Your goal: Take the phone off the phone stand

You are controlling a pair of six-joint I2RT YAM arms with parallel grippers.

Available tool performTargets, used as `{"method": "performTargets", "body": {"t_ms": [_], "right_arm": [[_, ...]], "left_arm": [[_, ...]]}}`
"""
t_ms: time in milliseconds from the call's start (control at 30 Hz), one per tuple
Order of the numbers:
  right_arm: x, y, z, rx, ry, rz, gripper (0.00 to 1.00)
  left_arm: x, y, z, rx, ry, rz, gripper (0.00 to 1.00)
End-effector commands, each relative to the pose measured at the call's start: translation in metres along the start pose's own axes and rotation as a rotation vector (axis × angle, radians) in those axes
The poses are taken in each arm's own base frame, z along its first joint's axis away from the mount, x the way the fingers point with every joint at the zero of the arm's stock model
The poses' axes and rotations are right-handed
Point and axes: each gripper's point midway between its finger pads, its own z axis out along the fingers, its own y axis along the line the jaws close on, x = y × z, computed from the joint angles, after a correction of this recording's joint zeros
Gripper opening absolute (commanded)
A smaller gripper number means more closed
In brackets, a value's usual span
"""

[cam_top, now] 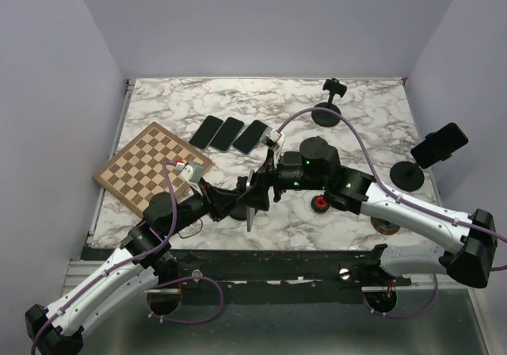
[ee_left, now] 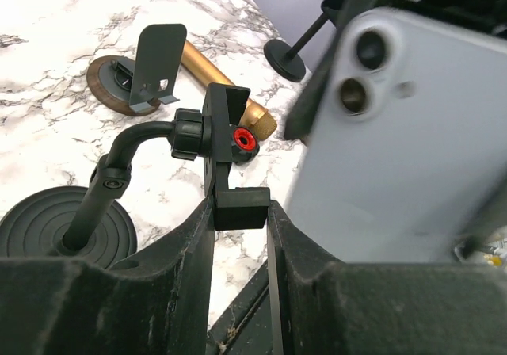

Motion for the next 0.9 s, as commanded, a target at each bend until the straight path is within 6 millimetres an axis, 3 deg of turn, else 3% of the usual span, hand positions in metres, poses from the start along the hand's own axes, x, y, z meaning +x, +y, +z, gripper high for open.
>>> {"method": "performTargets", "body": {"t_ms": [0,67,167,267,367,533,633,700,767,867], "right_arm": [[-0.053,0.057,-0.027,-0.176,-0.158,0.091,0.01],[-0.072,0.049,-0.036,-0.085,-0.219,0.129,0.01],[-0.096,0.006,-0.055,0.214,-0.334,0.195,0.01],[-0.108,-0.045,-0.084,0.544,-0.43,0.24,0.01],[-0.116,-0.075,-0.101,0.728,-0.457,0.255,0.01],[-0.133,-0.131,-0.11,0.912,-0.459,0.295,0.01],[-0.138,-0.169,-0.1,0.983,-0.411,0.303,0.01],[-0.134,-0.203,-0.092,1.053,-0.347,0.339,0.01],[-0.124,-0.233,-0.079,1.082,-0.273,0.385,0.01],[-0.092,-0.275,-0.051,1.092,-0.147,0.5,0.01]], "left_arm": [[0.017,0.016,-0.004,-0.057,0.058,-0.002,0.0],[0.019,0.011,-0.005,-0.034,0.071,0.006,0.0],[0.019,0.011,-0.007,-0.039,0.077,0.02,0.0],[0.018,0.02,-0.012,-0.092,0.074,0.037,0.0],[0.014,0.027,-0.016,-0.135,0.056,0.042,0.0],[0.006,0.018,-0.017,-0.101,0.019,0.032,0.0],[0.007,0.018,-0.015,-0.098,0.029,0.029,0.0],[0.009,0.022,-0.015,-0.127,0.048,0.027,0.1],[0.007,0.03,-0.019,-0.198,0.062,0.022,0.34],[-0.002,0.03,-0.026,-0.236,0.065,0.045,0.6]]}}
